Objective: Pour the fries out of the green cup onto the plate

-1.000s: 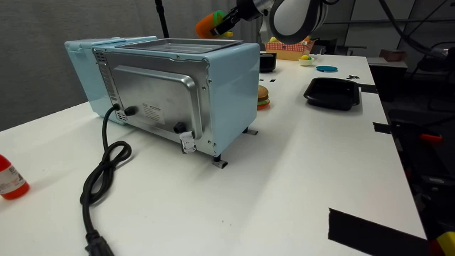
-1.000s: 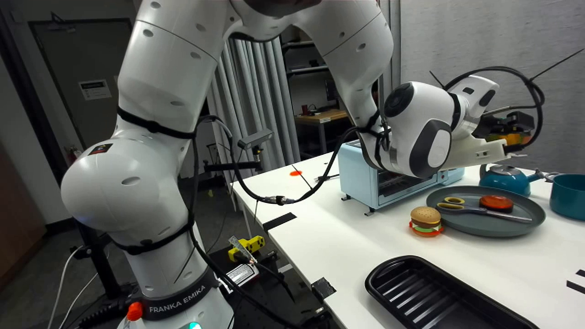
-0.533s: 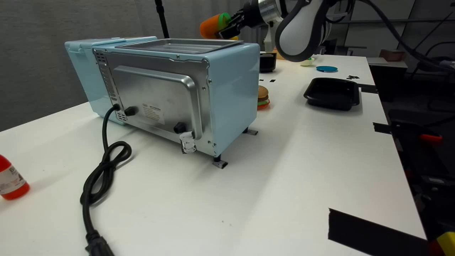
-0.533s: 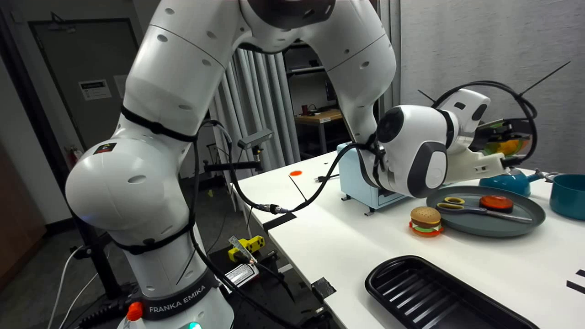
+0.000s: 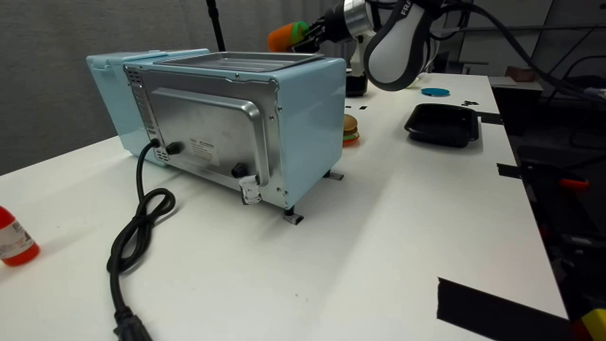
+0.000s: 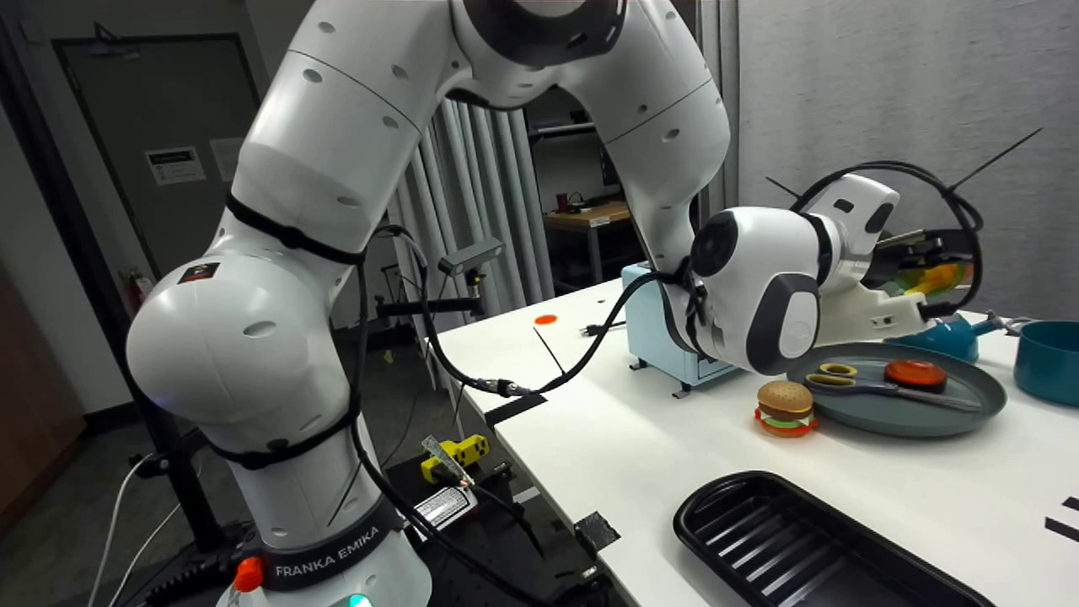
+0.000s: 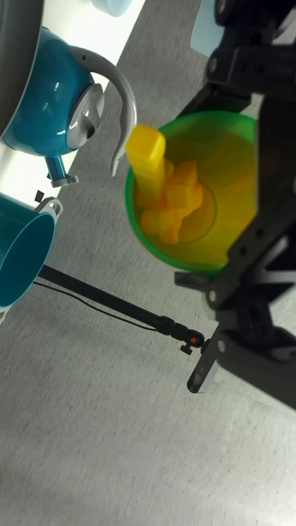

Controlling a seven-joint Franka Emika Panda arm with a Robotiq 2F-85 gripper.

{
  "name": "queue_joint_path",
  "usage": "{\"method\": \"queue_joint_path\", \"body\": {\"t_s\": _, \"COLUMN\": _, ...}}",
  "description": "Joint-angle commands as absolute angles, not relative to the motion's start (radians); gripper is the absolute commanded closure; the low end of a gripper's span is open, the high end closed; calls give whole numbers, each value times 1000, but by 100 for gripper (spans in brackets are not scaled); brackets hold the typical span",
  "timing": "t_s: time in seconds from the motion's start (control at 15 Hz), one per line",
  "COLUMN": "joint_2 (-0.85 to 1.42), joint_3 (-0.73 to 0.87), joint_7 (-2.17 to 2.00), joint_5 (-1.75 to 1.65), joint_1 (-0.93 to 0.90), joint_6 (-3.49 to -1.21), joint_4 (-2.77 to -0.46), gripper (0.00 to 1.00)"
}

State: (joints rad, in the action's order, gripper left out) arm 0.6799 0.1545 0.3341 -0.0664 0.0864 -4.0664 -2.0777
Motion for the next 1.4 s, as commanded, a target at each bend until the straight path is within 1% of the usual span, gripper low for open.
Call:
{"method": "queue_joint_path", "body": {"t_s": 0.0, "joint_2": 701, "joint_3": 176, "joint_7": 343, "joint_5": -35, "joint_1": 60, "joint_6": -4124, "joint_4": -2045, "gripper": 42}}
{"method": "queue_joint_path", "body": {"t_s": 0.27, "joint_2": 703, "joint_3": 177, "joint_7": 340, "joint_5": 9, "joint_1": 51, "joint_6": -4104, "joint_4": -2023, "gripper": 42}}
{"method": "queue_joint_path", "body": {"t_s": 0.4, "joint_2": 711, "joint_3": 176, "joint_7": 337, "joint_5": 7, "joint_1": 54, "joint_6": -4145, "joint_4": -2012, "gripper": 42}}
{"method": "queue_joint_path", "body": {"t_s": 0.47, "joint_2": 704, "joint_3": 177, "joint_7": 338, "joint_5": 15, "joint_1": 52, "joint_6": -4117, "joint_4": -2010, "gripper": 42}}
{"method": "queue_joint_path", "body": {"t_s": 0.53, "joint_2": 712, "joint_3": 177, "joint_7": 338, "joint_5": 0, "joint_1": 55, "joint_6": -4159, "joint_4": -2006, "gripper": 42}}
{"method": "queue_joint_path", "body": {"t_s": 1.07, "joint_2": 727, "joint_3": 178, "joint_7": 341, "joint_5": -19, "joint_1": 61, "joint_6": -4229, "joint_4": -1992, "gripper": 42}}
{"method": "queue_joint_path", "body": {"t_s": 1.27, "joint_2": 732, "joint_3": 180, "joint_7": 342, "joint_5": -13, "joint_1": 62, "joint_6": -4235, "joint_4": -1989, "gripper": 42}}
{"method": "queue_joint_path", "body": {"t_s": 1.33, "joint_2": 729, "joint_3": 180, "joint_7": 345, "joint_5": 13, "joint_1": 58, "joint_6": -4204, "joint_4": -1983, "gripper": 42}}
